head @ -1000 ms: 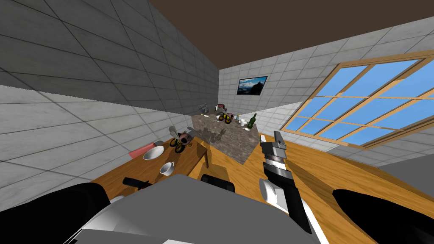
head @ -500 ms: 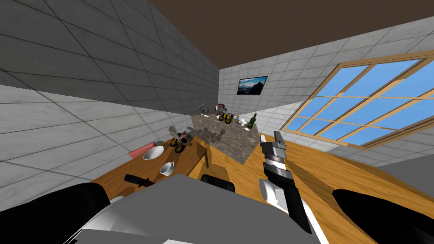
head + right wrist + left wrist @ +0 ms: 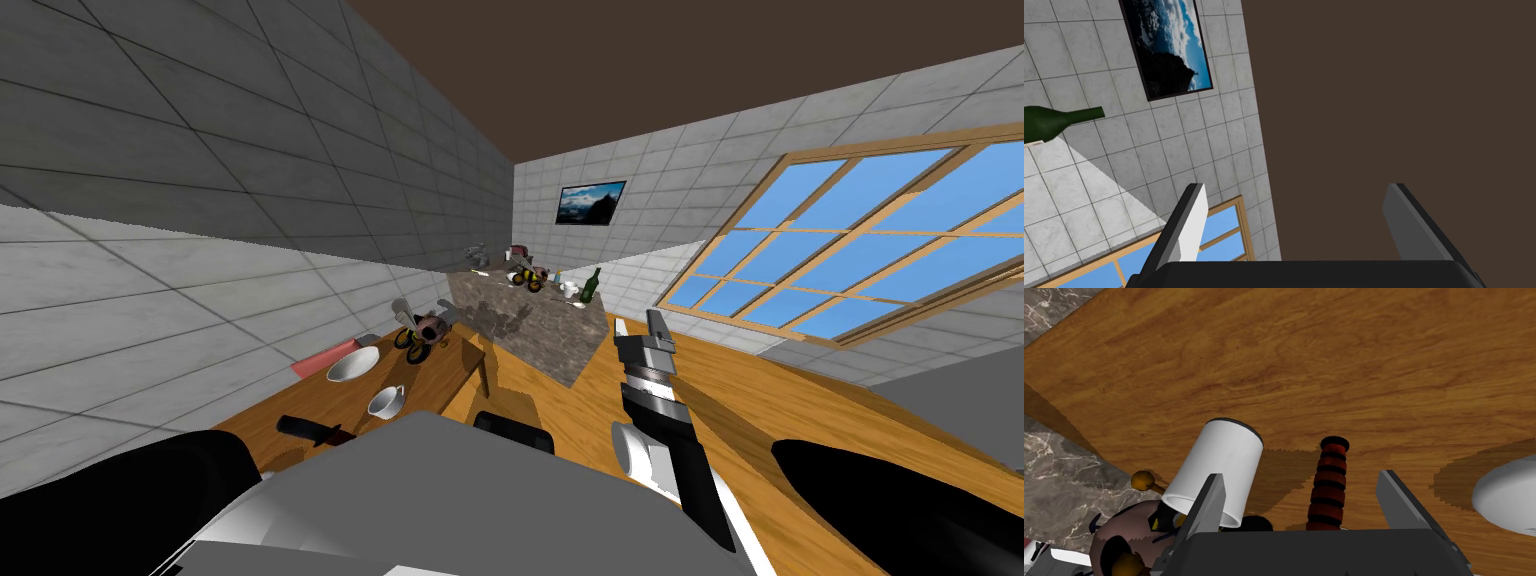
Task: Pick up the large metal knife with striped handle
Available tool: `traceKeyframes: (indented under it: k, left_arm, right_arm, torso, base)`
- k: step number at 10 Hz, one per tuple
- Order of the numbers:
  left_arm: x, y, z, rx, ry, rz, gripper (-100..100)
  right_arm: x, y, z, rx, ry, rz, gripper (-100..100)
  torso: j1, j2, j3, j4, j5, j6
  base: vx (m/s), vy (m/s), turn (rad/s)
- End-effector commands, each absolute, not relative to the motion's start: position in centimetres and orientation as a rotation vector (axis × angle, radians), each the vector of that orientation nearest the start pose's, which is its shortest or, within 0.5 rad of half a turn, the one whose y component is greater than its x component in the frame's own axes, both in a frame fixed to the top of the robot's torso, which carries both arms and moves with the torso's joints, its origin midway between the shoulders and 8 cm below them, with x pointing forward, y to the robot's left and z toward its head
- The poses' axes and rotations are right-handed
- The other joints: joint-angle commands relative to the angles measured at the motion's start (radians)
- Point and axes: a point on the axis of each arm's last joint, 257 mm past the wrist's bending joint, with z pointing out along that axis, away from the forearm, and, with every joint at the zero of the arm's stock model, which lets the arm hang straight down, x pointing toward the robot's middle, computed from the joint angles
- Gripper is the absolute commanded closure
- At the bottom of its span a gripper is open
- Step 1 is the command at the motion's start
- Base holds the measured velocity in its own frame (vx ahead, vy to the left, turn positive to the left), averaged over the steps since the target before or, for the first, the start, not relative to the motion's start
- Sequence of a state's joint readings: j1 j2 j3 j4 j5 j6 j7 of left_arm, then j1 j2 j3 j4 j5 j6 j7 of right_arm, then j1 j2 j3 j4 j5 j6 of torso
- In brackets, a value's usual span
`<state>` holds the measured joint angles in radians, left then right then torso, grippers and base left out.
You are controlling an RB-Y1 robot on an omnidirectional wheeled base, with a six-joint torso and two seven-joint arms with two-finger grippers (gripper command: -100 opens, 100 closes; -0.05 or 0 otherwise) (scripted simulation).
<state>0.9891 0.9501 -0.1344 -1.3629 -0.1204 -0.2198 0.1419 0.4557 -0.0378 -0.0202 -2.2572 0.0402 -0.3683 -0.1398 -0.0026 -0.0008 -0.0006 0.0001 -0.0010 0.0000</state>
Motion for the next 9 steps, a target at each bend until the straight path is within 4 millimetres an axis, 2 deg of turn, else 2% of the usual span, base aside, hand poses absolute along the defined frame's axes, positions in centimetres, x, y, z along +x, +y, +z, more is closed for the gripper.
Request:
traceKeyframes:
  k: [1,2,5,8,9]
  left_arm:
    - [0.1,58.1,-46.0,-1.071,2.391,0.001,-100]
    - [-0.4,59.8,-45.8,-1.042,2.407,0.069,-100]
    - [-1.4,62.9,-45.3,-0.994,2.432,0.188,-100]
    - [-2.9,67.3,-44.2,-0.927,2.460,0.362,-100]
    - [-2.6,66.5,-44.4,-0.941,2.455,0.324,-100]
  right_arm:
    - [37.3,-28.0,0.3,0.759,0.701,1.367,0]
    - [37.3,-28.0,0.3,0.759,0.701,1.367,0]
    - [37.3,-28.0,0.3,0.759,0.700,1.367,0]
    - [37.3,-28.0,0.3,0.759,0.700,1.367,0]
    - [37.3,-28.0,0.3,0.759,0.700,1.367,0]
  torso:
    - [0.000,0.000,0.000,0.000,0.000,0.000]
    - [0.000,0.000,0.000,0.000,0.000,0.000]
    - [-0.001,0.000,0.000,0.000,0.000,0.000]
    - [-0.002,-0.001,0.000,0.000,0.000,0.000]
    - [-0.001,-0.001,0.000,0.000,0.000,0.000]
  base:
    - [0.019,-0.044,-0.047]
    - [0.023,-0.063,-0.081]
    - [0.026,-0.054,-0.052]
    - [0.034,-0.062,-0.067]
    - [0.014,-0.023,-0.010]
